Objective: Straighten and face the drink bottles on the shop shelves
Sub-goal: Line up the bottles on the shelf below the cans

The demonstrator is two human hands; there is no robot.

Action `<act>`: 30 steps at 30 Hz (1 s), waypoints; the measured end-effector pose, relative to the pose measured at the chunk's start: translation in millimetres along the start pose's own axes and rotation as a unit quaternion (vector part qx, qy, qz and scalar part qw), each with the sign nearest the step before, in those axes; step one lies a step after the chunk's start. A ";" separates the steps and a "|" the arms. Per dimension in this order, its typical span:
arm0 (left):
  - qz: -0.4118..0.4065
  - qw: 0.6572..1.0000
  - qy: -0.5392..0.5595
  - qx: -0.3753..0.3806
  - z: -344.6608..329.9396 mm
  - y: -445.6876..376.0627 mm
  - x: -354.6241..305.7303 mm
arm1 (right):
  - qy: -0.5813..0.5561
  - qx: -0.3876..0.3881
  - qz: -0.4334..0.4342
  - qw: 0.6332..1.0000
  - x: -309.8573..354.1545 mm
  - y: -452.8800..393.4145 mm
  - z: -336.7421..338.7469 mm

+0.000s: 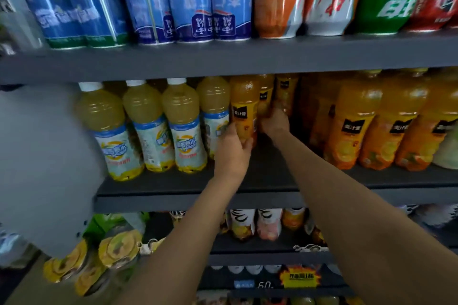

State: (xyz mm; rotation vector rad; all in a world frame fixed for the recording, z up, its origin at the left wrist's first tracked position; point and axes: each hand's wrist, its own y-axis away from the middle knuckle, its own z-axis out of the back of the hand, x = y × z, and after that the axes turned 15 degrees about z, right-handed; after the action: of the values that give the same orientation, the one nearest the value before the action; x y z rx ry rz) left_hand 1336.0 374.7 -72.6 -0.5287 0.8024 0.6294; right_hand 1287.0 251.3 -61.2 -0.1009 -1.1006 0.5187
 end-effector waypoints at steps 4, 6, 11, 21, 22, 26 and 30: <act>0.048 0.999 0.021 -0.007 -22.2 -3.1 -9.8 | 0.006 0.016 -0.003 1.000 -4.0 1.4 0.8; 0.083 0.995 0.049 -0.010 -31.7 -1.3 -19.6 | 0.003 0.050 0.002 0.999 -6.4 2.6 3.3; 0.146 0.981 0.111 -0.061 -47.0 -10.8 -31.9 | 0.033 0.049 0.020 0.998 -10.2 5.2 0.0; 0.202 0.974 -0.026 -0.098 -61.7 -14.5 -39.6 | 0.140 -0.060 -0.001 0.988 -30.4 41.1 26.8; 0.205 0.974 -0.036 -0.093 -63.8 -13.8 -40.4 | 0.143 -0.056 0.006 0.988 -31.5 42.3 29.9; 0.195 0.977 -0.031 -0.080 -67.7 -16.2 -38.6 | 0.122 -0.038 0.019 0.992 -33.9 37.1 34.8; 0.152 0.985 -0.048 -0.059 -61.2 -19.6 -29.1 | 0.085 -0.031 0.002 0.996 -36.7 32.0 34.0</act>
State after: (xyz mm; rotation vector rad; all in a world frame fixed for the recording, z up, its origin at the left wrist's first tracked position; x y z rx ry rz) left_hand 1304.1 312.5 -81.8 -0.4835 0.7629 0.9823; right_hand 1233.5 257.0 -86.3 -0.1977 -0.9505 0.4706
